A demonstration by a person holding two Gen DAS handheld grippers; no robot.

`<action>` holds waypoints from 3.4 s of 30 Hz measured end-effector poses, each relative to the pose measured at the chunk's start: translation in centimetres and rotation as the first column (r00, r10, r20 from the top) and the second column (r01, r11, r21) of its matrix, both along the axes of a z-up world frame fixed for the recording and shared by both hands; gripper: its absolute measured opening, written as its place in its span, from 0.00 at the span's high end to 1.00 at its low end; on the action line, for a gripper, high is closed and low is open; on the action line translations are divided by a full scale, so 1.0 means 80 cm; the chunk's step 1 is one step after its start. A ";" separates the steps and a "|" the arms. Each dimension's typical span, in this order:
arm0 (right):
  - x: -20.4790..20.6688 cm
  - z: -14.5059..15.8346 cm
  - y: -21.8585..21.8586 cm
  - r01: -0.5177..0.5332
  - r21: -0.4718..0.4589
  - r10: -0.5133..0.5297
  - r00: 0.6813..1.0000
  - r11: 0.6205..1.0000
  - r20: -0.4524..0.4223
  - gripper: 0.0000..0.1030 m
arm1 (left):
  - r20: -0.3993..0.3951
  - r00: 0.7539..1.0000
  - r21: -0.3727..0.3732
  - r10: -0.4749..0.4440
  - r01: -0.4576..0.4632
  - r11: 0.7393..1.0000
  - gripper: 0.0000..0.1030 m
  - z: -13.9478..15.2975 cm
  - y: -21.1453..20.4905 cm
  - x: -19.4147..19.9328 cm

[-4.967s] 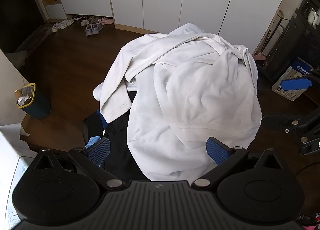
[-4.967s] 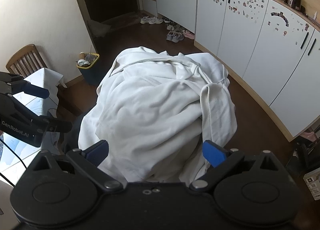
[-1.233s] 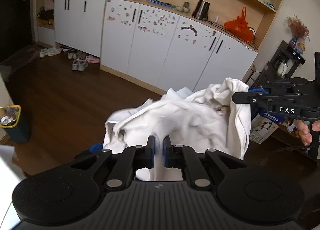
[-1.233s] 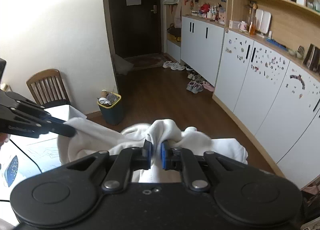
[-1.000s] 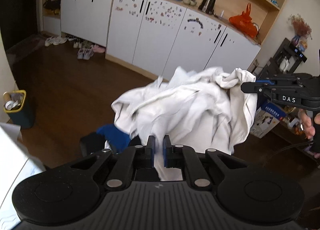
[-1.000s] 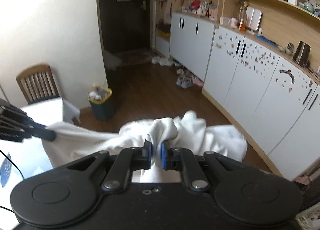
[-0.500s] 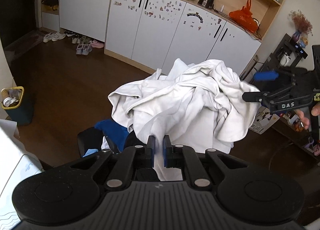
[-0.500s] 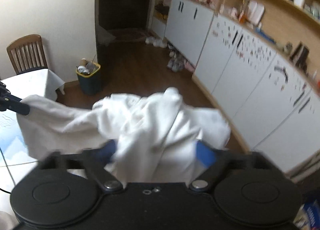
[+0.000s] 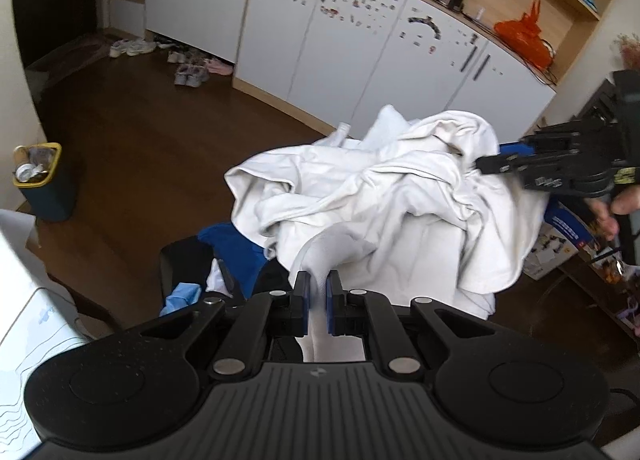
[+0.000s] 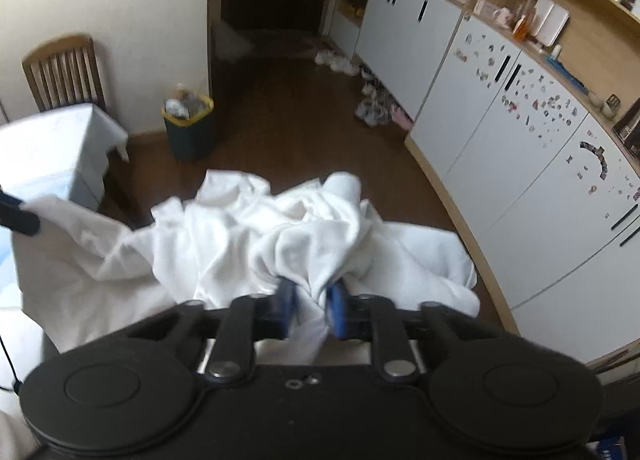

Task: Fold clothes
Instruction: 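Grasp the sweatshirt with the right tool while the left tool lifts it, then carry the sweatshirt with both tools over to the patterned table, then open both tools to drop the sweatshirt onto the table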

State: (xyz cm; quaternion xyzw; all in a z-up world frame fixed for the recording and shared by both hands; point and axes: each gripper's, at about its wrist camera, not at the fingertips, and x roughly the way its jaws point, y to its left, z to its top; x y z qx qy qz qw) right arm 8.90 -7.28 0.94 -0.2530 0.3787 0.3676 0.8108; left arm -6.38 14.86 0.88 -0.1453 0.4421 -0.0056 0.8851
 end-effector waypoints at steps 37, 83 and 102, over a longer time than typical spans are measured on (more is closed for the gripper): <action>-0.386 0.167 0.266 -0.428 0.214 0.387 0.898 0.878 0.210 0.00 | 0.272 0.807 0.049 0.525 -0.556 0.830 0.94 0.139 0.246 -0.533; -0.789 -0.153 0.404 -0.624 -0.086 0.509 0.702 0.777 -0.497 0.00 | -0.078 0.643 -0.028 0.762 -0.766 0.643 0.93 -0.138 0.521 -0.895; -0.700 -0.117 0.390 -0.612 -0.048 0.535 0.724 0.789 -0.435 0.00 | -0.145 0.655 -0.085 0.741 -0.755 0.651 0.67 -0.160 0.485 -0.968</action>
